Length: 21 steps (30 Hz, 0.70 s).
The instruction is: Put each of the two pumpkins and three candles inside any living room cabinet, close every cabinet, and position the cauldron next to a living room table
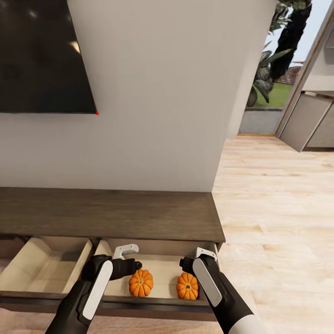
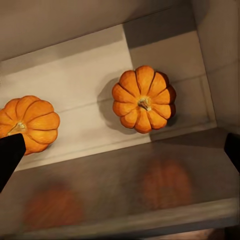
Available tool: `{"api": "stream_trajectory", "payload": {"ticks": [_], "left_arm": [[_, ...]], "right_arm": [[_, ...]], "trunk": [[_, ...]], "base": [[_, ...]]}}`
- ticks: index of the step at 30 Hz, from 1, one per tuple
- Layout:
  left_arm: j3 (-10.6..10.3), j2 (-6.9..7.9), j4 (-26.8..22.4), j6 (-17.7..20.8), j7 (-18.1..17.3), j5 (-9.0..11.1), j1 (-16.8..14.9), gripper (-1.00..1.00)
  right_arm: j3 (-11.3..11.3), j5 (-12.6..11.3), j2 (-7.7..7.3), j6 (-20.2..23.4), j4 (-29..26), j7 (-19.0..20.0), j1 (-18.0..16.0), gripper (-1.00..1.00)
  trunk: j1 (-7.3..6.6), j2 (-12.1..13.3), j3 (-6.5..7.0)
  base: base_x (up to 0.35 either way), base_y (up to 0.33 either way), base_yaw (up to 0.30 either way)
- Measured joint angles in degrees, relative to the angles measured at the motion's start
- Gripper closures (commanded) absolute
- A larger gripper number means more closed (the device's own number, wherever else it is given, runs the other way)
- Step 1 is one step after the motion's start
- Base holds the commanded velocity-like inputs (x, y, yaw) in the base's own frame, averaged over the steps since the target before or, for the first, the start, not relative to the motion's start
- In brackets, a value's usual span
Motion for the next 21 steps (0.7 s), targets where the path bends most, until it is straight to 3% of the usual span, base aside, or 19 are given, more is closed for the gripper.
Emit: {"api": "stream_trajectory", "payload": {"ticks": [21], "left_arm": [[0.0,-0.01,0.0,0.0,0.0,0.0,0.0,-1.00]], "right_arm": [[0.0,0.0,0.02,0.2,-0.1,0.0,0.0,-1.00]], "trunk": [[-4.61,8.4,3.77]], "base": [[-0.012,0.000,0.000]]}}
